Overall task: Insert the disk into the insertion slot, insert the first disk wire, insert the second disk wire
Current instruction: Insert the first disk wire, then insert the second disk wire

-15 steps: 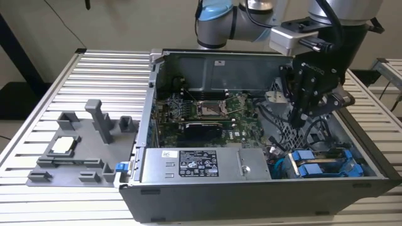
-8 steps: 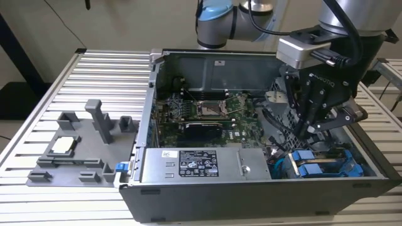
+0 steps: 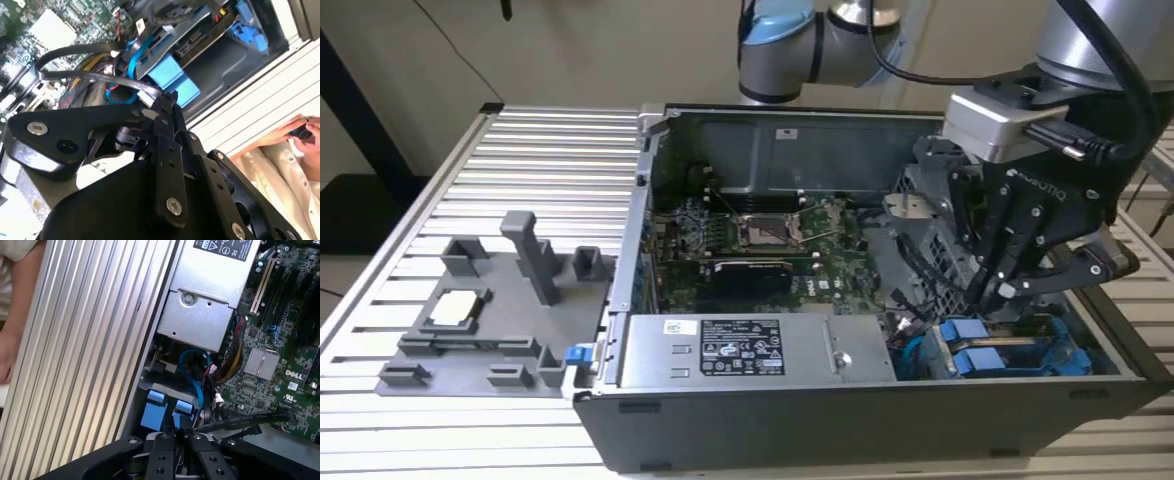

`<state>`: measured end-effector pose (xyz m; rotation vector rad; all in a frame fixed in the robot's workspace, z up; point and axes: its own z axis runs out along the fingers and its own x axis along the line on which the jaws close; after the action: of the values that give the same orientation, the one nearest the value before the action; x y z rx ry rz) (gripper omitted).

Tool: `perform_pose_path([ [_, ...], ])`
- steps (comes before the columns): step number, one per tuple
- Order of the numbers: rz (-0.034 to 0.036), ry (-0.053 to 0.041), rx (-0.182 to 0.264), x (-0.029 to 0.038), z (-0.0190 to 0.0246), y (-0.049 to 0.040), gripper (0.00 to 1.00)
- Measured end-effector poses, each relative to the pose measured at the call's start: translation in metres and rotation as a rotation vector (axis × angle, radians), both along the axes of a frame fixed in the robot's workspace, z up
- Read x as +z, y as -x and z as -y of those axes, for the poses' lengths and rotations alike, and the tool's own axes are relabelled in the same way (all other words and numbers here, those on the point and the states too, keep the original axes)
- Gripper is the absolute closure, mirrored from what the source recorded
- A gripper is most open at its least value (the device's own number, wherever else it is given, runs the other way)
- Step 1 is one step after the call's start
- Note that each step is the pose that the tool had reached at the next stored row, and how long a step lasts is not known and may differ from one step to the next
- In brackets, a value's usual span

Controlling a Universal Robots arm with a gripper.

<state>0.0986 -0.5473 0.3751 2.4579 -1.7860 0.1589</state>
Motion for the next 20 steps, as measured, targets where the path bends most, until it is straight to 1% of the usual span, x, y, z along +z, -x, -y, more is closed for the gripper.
perform_pose_path([
  [4,-0.0115,-0.0001,0.0,-0.0001,0.0025,-0.0159,0.84],
  [7,-0.0202,-0.0001,0.0,-0.0001,0.0067,-0.0249,0.84],
  [11,-0.028,-0.0004,0.0,-0.0002,0.015,-0.031,0.84],
  [12,-0.0292,-0.0006,0.0,-0.0002,0.0157,-0.0314,0.84],
  [15,-0.0297,-0.0006,0.0,-0.0002,0.0157,-0.0314,0.84],
  [16,-0.0296,-0.0021,-0.001,-0.0001,0.0157,-0.0314,0.84],
  [18,-0.0293,-0.0119,-0.015,-0.0005,0.0158,-0.0315,0.84],
  [19,-0.0293,-0.021,-0.023,-0.0006,0.0157,-0.0315,0.84],
  [20,-0.0293,-0.0323,-0.031,-0.0007,0.0157,-0.0314,0.84],
])
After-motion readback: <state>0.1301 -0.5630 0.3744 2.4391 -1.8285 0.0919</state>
